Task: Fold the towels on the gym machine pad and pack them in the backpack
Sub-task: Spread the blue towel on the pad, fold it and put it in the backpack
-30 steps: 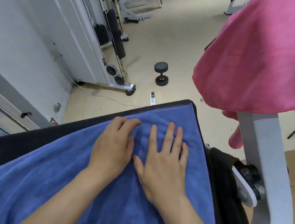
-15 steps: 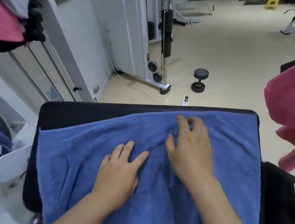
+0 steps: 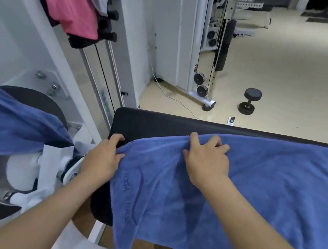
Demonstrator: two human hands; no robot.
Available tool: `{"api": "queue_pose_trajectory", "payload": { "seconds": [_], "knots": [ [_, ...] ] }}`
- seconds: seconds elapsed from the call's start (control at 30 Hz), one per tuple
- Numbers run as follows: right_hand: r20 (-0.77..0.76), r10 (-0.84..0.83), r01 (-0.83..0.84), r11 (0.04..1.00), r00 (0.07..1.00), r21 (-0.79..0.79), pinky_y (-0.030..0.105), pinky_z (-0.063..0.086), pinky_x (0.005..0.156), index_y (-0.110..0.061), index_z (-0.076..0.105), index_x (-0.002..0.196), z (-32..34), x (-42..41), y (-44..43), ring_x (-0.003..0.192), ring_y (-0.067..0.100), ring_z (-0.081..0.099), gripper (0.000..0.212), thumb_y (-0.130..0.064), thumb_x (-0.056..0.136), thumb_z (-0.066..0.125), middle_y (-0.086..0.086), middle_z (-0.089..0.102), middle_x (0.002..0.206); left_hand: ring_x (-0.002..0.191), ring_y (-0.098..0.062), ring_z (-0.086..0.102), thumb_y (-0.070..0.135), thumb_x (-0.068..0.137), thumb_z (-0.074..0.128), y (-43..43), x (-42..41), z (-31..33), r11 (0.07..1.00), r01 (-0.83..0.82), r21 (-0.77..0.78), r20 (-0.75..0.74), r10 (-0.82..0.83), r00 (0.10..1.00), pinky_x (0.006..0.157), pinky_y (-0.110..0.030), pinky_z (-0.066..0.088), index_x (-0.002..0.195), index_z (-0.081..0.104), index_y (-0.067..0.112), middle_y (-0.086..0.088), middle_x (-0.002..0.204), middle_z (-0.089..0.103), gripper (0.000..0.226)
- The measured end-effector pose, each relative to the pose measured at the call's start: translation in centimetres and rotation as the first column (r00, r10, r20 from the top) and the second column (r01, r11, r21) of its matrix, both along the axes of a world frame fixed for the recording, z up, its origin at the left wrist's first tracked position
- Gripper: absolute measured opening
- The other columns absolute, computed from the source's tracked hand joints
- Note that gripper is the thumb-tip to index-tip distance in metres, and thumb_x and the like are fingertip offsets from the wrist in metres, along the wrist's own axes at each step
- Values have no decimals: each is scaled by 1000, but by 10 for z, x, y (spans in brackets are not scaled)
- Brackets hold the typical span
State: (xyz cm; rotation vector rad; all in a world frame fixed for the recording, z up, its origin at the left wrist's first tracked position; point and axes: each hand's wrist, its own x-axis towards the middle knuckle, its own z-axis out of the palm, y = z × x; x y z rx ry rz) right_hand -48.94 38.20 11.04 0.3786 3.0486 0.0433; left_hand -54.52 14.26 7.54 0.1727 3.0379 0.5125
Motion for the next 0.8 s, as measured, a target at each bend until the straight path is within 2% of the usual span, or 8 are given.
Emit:
{"api": "queue_pose_trajectory", "payload": {
  "seconds": [0.1, 0.17, 0.27, 0.4, 0.5, 0.6, 0.67, 0.8],
  "knots": [
    [6, 81, -81, 985, 997, 152, 35, 46, 66, -19, 22, 142, 5, -3, 4, 93, 32, 47, 53, -36, 98, 45, 19, 41, 122, 89, -29, 59, 20, 88, 56, -1, -8, 3, 997, 13, 83, -42, -9, 999, 71, -39, 44, 87, 52, 26, -2, 91, 62, 8],
    [-44, 32, -29, 997, 999, 76, 32, 35, 56, -22, 33, 131, 9, -7, 13, 91, 31, 46, 41, -45, 97, 42, 13, 43, 118, 89, -30, 58, 16, 88, 55, -2, -19, 15, 987, 1, 160, -155, 25, 988, 74, -40, 44, 85, 54, 25, -3, 92, 62, 10],
    [-138, -57, 46, 996, 989, -82, 34, 36, 60, -22, 41, 120, 10, -18, 32, 107, 30, 43, 38, -51, 96, 40, 9, 46, 114, 90, -35, 57, 14, 92, 50, 4, -52, 41, 980, -21, 198, -292, 79, 953, 71, -38, 42, 95, 56, 21, -8, 96, 64, 10],
    [-303, -106, 67, 988, 947, -136, 35, 39, 60, -19, 51, 114, 2, -26, 44, 103, 30, 40, 32, -43, 92, 50, 9, 46, 106, 91, -35, 57, 16, 95, 45, 22, -92, 55, 997, -17, 80, -274, 38, 961, 68, -36, 37, 115, 54, 22, -10, 110, 65, 23],
    [-368, -119, 64, 985, 922, -158, 36, 41, 62, -17, 56, 110, -4, -29, 46, 98, 31, 40, 29, -37, 89, 56, 11, 45, 102, 102, -35, 57, 11, 92, 47, 18, -85, 37, 986, -41, 159, -262, 82, 961, 74, -39, 42, 133, 43, 24, -9, 129, 51, 43],
    [-399, -107, 27, 979, 911, -200, 35, 41, 66, -19, 60, 110, -4, -32, 50, 100, 30, 40, 24, -33, 91, 56, 8, 47, 105, 98, -33, 57, -2, 84, 55, 20, -48, 17, 970, 116, 211, -426, -16, 905, 72, -40, 49, 131, 53, 18, -9, 128, 50, 51],
    [-405, -55, -41, 973, 913, -225, 34, 39, 67, -20, 64, 112, -2, -33, 58, 101, 30, 42, 22, -26, 93, 55, 7, 51, 108, 103, -35, 56, -4, 77, 64, 23, -25, -3, 965, 248, 87, -485, -176, 857, 78, -45, 53, 127, 59, 15, -13, 129, 54, 54],
    [-365, 17, -87, 980, 931, -178, 35, 40, 70, -18, 66, 114, 2, -25, 90, 100, 32, 49, 25, -12, 91, 58, 8, 57, 111, 123, -40, 50, 4, 72, 70, 23, -5, -29, 968, 233, -95, -371, -252, 894, 92, -53, 47, 137, 51, 18, -19, 146, 44, 69]
  ]
}}
